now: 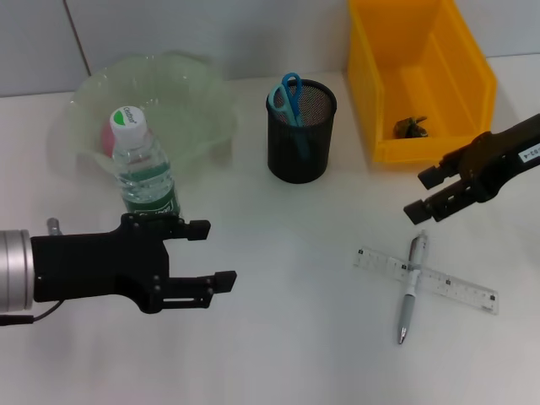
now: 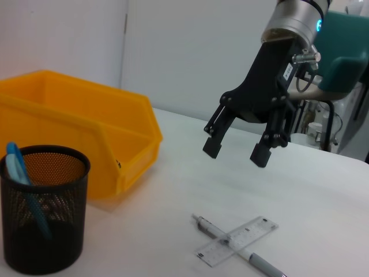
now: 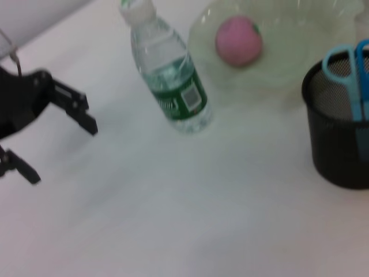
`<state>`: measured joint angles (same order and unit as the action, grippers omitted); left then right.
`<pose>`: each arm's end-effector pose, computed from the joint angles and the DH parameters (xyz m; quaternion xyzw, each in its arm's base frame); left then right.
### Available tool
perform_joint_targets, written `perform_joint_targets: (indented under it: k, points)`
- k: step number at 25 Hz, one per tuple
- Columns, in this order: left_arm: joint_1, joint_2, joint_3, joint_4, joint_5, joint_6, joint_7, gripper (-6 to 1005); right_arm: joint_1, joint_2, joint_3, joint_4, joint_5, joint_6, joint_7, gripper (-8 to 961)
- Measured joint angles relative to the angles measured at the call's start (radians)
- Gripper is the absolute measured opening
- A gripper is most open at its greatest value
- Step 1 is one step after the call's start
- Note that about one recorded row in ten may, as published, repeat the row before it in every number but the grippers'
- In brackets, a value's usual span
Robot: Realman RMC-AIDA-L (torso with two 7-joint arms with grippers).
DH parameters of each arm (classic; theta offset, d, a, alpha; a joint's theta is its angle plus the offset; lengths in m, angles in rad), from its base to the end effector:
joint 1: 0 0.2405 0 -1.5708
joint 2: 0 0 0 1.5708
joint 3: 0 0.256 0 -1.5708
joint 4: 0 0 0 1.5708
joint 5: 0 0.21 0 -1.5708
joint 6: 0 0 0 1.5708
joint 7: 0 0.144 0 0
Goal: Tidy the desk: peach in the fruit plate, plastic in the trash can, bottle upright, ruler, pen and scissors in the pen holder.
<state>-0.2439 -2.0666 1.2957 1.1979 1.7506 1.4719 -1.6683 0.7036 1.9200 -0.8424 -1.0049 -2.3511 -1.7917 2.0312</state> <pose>-0.2154 0.2909 -0.0032 -0.9668 -0.1562 -0.1841 0.0834 0.2191 0.3686 0.0827 -0.9519 0.2982 -0.0144 0.0686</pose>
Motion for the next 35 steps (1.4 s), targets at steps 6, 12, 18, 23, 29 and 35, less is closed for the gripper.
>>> perform_joint_targets:
  k: [6,12,18,23,29,35]
  points:
    - [-0.01,0.001,-0.001,-0.002,0.022,-0.003,-0.015,786,0.022,0.037,-0.123,-0.002,-0.082,0.045,-0.004,786]
    - [-0.001,0.002,-0.017,-0.015,0.027,-0.007,-0.016,786,0.072,0.103,-0.196,0.006,-0.215,0.123,-0.012,777]
    - [0.004,0.003,-0.019,-0.021,0.028,-0.007,-0.006,786,0.108,0.135,-0.267,0.024,-0.248,0.164,-0.008,768]
    - [0.004,0.002,-0.02,-0.025,0.028,-0.006,-0.001,786,0.126,0.151,-0.315,0.051,-0.292,0.192,0.009,761]
    - [0.005,0.003,-0.022,-0.033,0.029,-0.006,0.005,786,0.129,0.154,-0.365,0.057,-0.309,0.217,0.037,752]
    - [0.005,0.003,-0.023,-0.035,0.03,-0.005,0.007,786,0.129,0.157,-0.399,0.073,-0.311,0.254,0.052,743]
